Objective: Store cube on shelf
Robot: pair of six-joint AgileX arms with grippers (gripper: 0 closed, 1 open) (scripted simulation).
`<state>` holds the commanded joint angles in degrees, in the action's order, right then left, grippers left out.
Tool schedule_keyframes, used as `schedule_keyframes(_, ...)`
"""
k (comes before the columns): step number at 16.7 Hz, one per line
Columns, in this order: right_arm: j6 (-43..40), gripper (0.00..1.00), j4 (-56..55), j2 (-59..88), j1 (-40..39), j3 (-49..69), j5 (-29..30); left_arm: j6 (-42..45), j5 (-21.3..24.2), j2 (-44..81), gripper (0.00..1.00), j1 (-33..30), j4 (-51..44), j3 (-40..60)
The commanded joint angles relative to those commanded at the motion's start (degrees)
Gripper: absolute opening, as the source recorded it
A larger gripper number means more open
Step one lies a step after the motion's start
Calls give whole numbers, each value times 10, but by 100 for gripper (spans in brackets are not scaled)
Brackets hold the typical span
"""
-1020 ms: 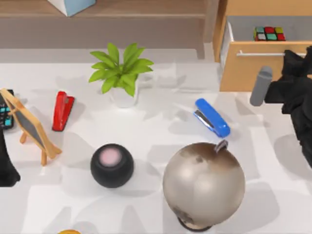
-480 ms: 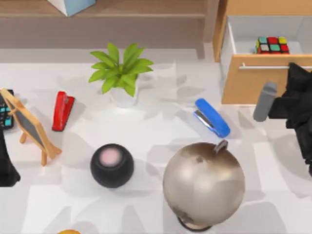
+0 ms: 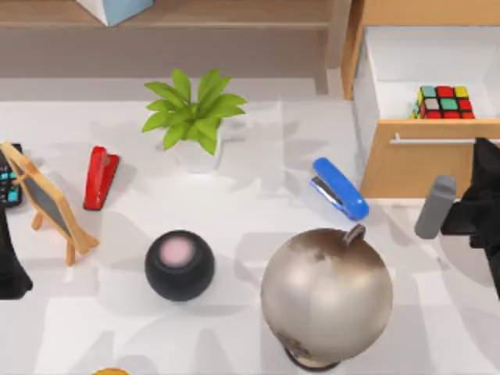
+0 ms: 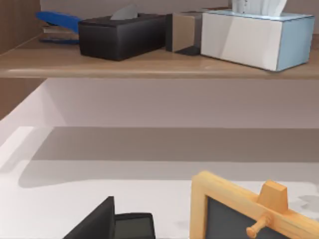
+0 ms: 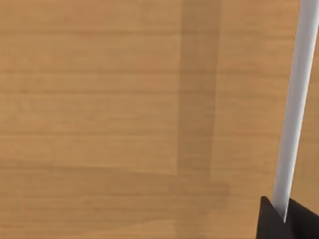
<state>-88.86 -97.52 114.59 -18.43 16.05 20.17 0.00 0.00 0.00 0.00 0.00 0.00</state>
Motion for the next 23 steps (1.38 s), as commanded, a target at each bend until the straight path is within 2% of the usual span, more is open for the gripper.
schedule_keyframes(4,0,0,-4,-2,-2,-4,2,0,0,0,100,0,0,0)
schedule_keyframes(17,0,98,-4,-2,-2,-4,2,0,0,0,100,0,0,0)
schedule_keyframes(23,0,100,-4,-2,-2,-4,2,0,0,0,100,0,0,0)
